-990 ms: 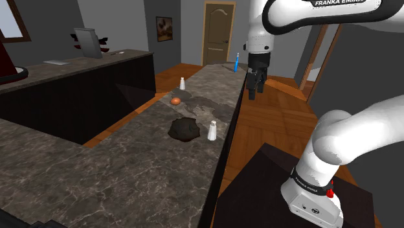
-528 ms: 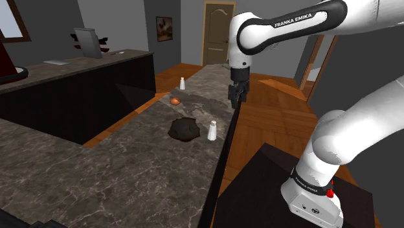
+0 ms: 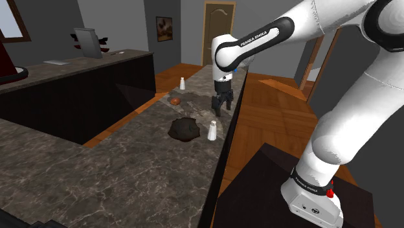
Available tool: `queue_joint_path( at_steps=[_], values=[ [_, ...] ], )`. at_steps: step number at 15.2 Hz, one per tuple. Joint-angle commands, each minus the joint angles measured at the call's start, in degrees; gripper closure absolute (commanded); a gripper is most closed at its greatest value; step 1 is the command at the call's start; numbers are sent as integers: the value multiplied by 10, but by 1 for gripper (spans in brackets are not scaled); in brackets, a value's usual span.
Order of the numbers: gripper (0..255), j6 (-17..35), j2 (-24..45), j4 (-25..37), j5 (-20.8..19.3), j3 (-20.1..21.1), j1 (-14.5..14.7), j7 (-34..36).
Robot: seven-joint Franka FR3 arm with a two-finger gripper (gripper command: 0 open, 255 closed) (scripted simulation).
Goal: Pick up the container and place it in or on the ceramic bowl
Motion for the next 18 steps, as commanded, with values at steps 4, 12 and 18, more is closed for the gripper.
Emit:
queue_joint_path(
  at_steps=[4,12,18],
  values=[
    [0,54,113,52,2,-3,-4,1],
    [0,111,208,85,5,-5,-5,1],
    [0,138,221,70,5,-5,-5,1]
  ],
)
